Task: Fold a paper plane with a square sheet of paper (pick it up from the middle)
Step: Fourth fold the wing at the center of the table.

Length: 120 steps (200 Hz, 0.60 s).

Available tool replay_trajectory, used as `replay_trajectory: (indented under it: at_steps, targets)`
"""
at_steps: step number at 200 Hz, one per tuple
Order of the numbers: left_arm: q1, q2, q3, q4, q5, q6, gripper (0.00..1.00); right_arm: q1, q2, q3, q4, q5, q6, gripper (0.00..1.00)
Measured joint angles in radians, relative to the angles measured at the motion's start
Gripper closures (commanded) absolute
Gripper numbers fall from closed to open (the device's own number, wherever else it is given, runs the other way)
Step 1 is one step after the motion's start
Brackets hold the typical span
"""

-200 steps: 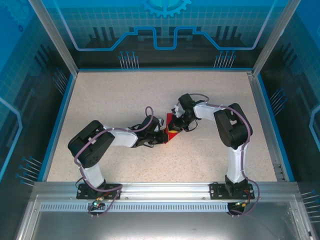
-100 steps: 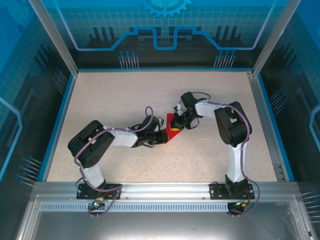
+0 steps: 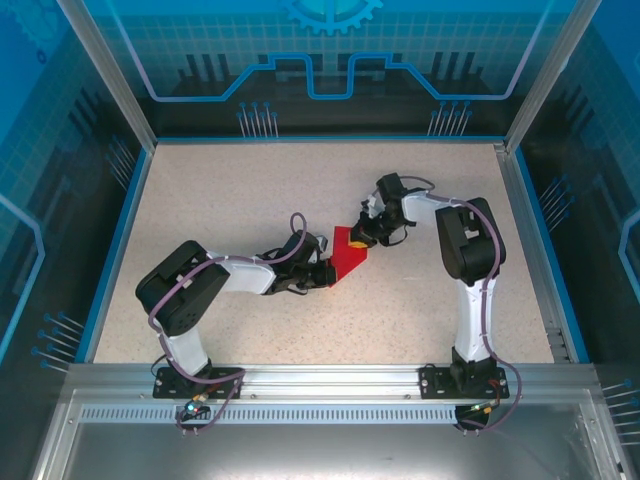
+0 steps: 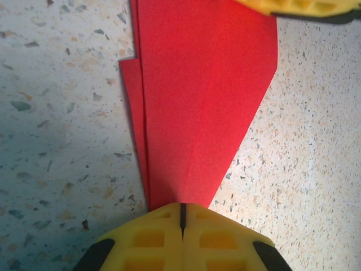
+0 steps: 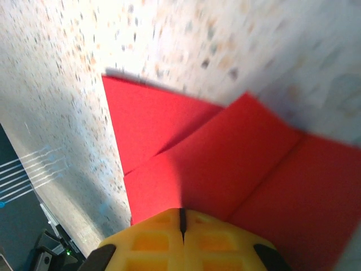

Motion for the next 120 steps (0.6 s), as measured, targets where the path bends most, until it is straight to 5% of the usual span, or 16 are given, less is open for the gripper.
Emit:
replay_trajectory:
  at_steps: [85, 102, 120]
  targets:
    - [0.0, -0.001, 0.003, -0.008, 0.001, 0.0, 1.0, -0.116, 0.062, 0.142, 0.053, 0.086, 0.002, 0.94]
    - [0.0, -0.011, 0.013, -0.044, 0.004, 0.001, 0.97, -0.129, 0.042, 0.134, 0.066, 0.102, 0.004, 0.87]
    - [0.0, -0.034, 0.031, -0.108, 0.004, 0.002, 0.84, -0.129, -0.019, 0.075, 0.087, 0.11, 0.008, 0.74]
